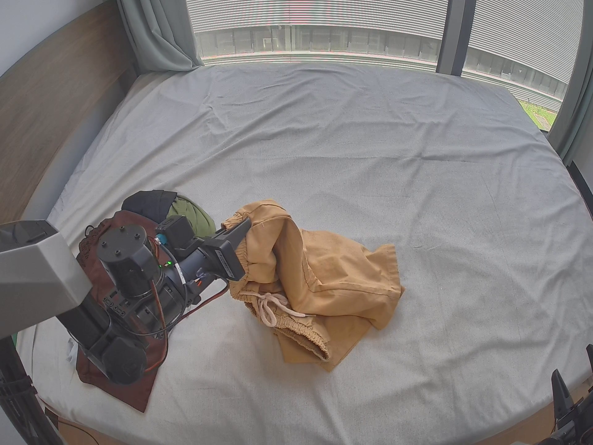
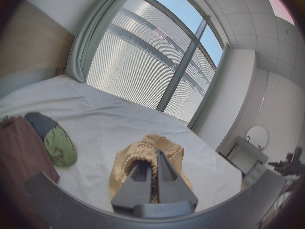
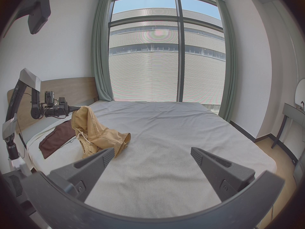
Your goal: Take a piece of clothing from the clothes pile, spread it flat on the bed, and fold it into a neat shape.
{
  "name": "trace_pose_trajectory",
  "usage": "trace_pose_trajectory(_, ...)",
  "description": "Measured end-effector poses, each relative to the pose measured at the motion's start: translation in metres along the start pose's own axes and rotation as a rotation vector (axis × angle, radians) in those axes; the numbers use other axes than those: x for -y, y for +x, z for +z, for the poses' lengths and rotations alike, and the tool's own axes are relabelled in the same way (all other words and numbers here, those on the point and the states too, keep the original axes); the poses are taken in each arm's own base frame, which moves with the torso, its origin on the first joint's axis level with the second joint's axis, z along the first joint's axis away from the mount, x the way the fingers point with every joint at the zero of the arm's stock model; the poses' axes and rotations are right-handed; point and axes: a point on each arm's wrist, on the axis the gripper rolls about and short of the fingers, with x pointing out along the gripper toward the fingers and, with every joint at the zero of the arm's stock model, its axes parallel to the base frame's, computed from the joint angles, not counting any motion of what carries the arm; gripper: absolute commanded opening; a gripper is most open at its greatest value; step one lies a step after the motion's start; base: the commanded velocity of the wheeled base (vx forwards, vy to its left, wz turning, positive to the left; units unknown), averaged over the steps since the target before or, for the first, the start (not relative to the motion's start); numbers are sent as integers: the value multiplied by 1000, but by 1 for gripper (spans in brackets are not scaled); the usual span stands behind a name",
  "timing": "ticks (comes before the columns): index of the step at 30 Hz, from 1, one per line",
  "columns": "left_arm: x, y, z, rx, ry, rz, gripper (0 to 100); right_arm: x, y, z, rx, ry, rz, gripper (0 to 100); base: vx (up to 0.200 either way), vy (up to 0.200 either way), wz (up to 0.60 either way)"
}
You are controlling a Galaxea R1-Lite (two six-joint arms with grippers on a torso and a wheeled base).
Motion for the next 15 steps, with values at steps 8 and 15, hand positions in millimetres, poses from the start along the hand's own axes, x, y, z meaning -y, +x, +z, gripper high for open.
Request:
trace_pose_trajectory(8,-22,10,4,14,110,-14,0,0,0,0,0,0,0,100,0,0,0)
trace_pose_trajectory(15,-38,0,0,-41,154,-45,0,0,0,0,0,2,0,100,0,0,0)
